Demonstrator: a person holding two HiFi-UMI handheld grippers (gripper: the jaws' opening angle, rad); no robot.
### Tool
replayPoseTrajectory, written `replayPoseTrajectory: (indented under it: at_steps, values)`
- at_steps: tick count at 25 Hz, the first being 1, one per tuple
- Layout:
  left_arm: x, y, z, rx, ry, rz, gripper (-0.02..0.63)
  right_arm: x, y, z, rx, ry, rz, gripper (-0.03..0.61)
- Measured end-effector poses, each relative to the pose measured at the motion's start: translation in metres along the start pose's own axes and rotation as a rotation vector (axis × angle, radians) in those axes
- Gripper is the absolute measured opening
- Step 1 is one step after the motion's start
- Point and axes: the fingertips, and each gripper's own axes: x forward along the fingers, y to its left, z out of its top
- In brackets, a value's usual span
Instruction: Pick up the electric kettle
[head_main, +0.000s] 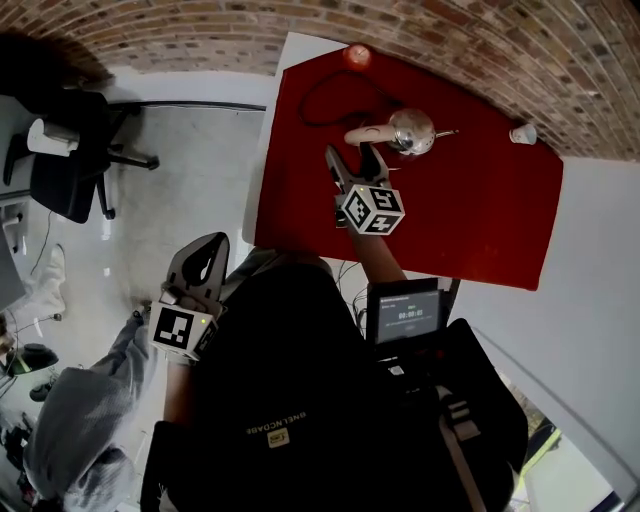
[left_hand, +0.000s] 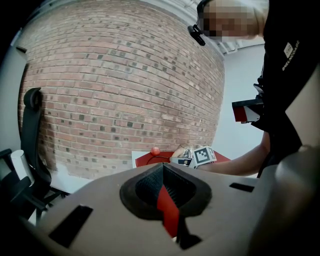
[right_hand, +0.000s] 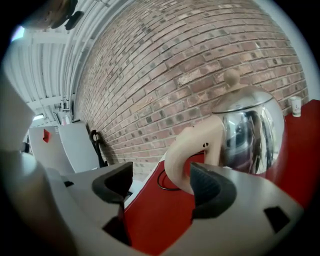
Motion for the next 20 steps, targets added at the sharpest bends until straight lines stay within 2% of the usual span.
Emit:
replayPoseTrajectory:
  at_steps: [12, 20]
  values:
    - [0.001, 0.011, -0.002, -0.022, 0.029, 0.011, 0.006, 0.030, -0.018, -0.006, -0.020, -0.019, -0.116, 0.350]
    - [0.000, 0.020, -0.007, -0.029, 0.037, 0.021, 0.006, 0.052, -0.020, -0.006, -0.122, -0.038, -0.162, 0.350]
